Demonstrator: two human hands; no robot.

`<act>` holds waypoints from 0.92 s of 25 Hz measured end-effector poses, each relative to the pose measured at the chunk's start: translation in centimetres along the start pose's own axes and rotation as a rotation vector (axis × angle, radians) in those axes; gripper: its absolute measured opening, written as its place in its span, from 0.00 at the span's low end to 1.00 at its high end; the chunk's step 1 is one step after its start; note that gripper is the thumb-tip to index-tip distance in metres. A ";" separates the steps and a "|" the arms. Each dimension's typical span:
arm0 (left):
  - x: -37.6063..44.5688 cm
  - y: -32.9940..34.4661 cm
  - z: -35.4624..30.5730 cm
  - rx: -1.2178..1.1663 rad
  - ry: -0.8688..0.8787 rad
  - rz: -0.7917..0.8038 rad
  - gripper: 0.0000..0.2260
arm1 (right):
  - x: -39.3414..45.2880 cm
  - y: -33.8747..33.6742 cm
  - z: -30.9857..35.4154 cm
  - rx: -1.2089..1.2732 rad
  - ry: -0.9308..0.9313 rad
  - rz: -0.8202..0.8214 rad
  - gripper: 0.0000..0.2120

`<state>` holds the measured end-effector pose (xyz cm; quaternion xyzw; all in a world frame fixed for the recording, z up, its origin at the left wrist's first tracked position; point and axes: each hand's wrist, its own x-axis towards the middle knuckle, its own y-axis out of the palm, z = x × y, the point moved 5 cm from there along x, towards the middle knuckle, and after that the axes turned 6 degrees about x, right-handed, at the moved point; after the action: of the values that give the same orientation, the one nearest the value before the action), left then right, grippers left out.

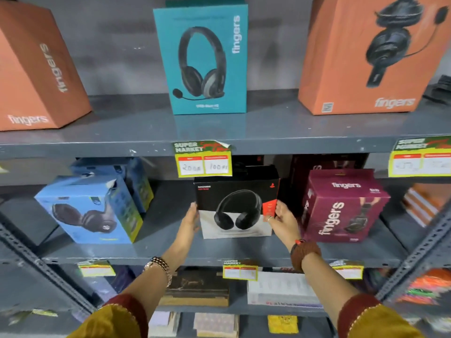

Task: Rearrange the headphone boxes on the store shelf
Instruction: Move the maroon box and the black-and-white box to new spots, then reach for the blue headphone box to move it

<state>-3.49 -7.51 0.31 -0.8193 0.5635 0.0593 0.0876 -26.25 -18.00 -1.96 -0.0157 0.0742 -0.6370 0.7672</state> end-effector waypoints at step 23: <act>-4.2 -12.3 7.5 -0.129 -0.108 -0.292 0.26 | -6.2 9.3 -2.8 -0.148 0.293 0.181 0.25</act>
<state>6.52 2.20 -5.27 -0.8920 0.4282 0.1257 0.0726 -18.63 -10.00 -5.27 0.0276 0.2329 -0.5536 0.7991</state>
